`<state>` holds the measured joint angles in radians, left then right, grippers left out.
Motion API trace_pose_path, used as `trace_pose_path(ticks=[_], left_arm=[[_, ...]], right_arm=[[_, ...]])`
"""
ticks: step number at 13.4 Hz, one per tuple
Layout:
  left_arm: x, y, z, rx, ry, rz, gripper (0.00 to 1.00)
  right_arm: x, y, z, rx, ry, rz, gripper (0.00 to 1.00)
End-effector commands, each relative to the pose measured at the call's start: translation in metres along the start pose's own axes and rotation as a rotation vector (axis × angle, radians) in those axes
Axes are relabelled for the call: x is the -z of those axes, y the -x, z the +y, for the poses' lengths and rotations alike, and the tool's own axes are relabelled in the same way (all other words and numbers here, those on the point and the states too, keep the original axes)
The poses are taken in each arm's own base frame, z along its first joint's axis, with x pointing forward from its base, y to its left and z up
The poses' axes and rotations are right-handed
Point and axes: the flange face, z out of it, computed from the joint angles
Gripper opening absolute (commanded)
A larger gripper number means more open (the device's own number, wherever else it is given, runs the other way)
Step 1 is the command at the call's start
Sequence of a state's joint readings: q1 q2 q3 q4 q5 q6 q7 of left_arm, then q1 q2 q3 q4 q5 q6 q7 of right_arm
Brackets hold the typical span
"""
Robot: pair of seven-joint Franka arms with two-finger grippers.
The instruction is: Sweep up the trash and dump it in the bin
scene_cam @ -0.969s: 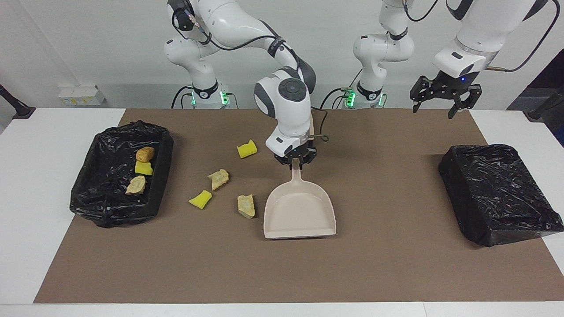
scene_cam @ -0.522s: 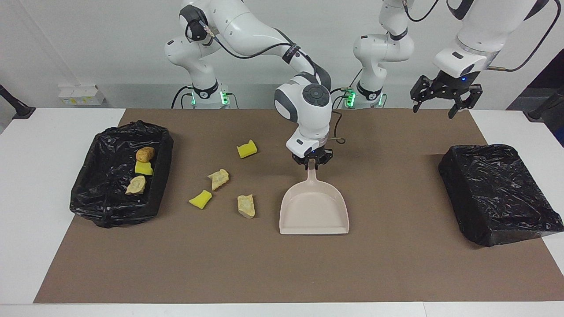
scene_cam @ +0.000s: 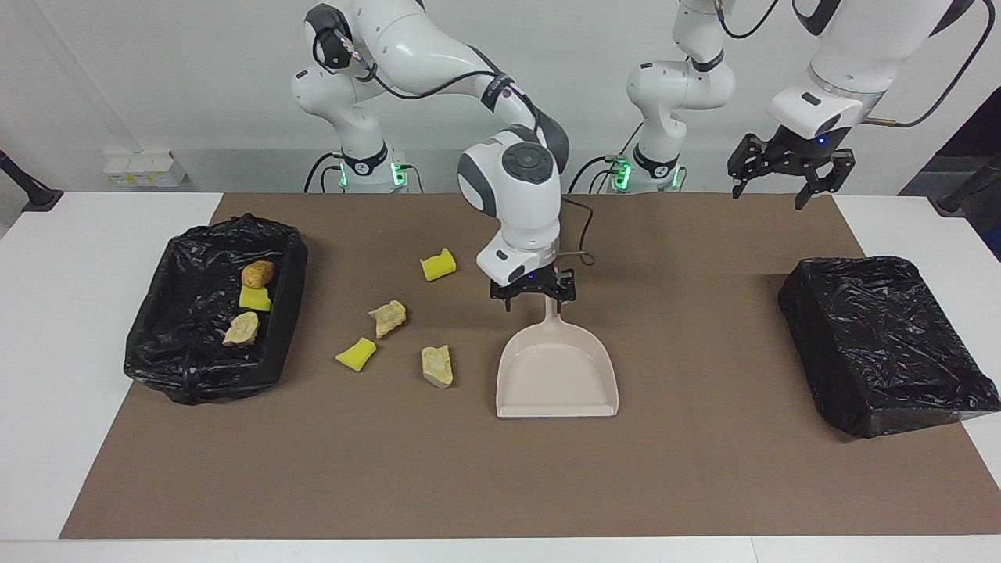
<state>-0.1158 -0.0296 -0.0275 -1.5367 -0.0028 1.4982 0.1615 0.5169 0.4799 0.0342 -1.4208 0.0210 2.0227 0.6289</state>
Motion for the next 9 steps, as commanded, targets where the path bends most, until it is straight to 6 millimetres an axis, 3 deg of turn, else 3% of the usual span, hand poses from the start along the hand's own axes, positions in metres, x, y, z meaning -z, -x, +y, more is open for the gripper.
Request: trace_pose_path(ticks=[1,6,8,9], left_arm=[[0.003,0.002,0.002,0.001,0.001,-0.013,1.0],[0.004,0.003,0.002,0.006,0.0,-0.011,1.0],[0.004,0.001,0.014,-0.014,0.0,-0.011,1.0],[0.004,0.002,0.031,-0.042,-0.003,0.001,1.0]], right_arm=[[0.049,-0.02,0.059,0.063,0.018,-0.013,1.0],[0.128,-0.046,0.179,0.159,0.045,-0.029,1.0],[0.151,-0.053,0.235,0.144,0.059,-0.042,1.0],[0.16,-0.055,0.258,0.162,0.063,-0.044,1.0]])
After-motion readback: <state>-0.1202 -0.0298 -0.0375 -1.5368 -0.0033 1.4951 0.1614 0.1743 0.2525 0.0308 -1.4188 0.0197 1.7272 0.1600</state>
